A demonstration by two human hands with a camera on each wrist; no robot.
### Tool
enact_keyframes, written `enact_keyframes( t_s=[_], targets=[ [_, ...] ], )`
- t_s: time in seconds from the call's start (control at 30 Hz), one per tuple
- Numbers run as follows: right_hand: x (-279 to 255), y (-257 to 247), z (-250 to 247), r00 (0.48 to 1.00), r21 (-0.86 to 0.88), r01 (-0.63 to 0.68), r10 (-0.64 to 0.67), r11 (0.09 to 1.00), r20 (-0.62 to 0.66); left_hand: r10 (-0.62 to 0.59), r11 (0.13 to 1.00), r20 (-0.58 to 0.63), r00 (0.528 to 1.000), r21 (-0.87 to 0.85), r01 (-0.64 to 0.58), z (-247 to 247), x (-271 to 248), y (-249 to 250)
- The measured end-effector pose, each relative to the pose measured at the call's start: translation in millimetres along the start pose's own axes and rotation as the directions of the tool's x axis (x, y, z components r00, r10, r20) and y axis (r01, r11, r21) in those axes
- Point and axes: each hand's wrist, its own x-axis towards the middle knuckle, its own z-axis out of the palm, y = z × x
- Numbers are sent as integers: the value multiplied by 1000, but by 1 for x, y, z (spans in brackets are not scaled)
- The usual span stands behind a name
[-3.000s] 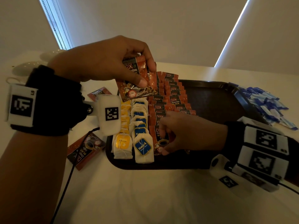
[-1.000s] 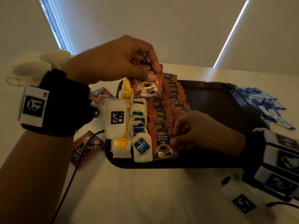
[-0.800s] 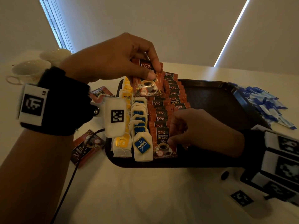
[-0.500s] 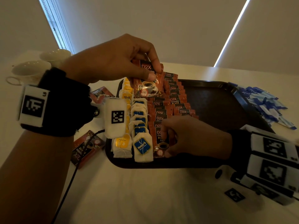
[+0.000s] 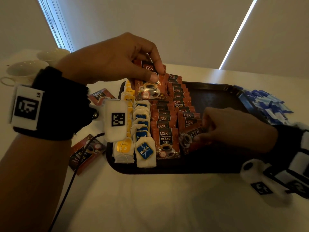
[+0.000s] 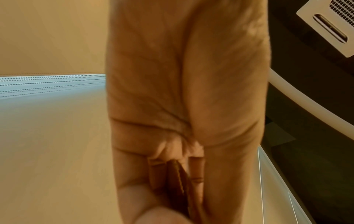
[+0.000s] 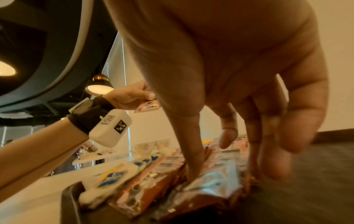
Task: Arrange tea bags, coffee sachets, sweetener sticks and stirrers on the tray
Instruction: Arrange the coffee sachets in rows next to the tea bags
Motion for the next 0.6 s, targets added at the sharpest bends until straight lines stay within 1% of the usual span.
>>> enact_keyframes(
  t_s=[0.07,0.17,0.23,0.5,0.6],
  targets=[
    [1,5,4,997,-22,-43,44,999,61,-4,1000,2,1000,4,4,0,0,0],
    [2,2,8,997,98,-2,-6,995,80,-7,1000,7,1000,14,7,1,1,0],
    [4,2,7,997,137,23,-32,990,65,-5,1000,9,1000,21,5,0,0,0],
    [8,16,-7,996,90,83,-82,992,-14,-7,1000,5,1000,19,7,-2,0,-3],
    [9,17,-13,995,75,93,-95,993,25,-6,1000,12,1000,14,5,-1,0,-3]
  ],
)
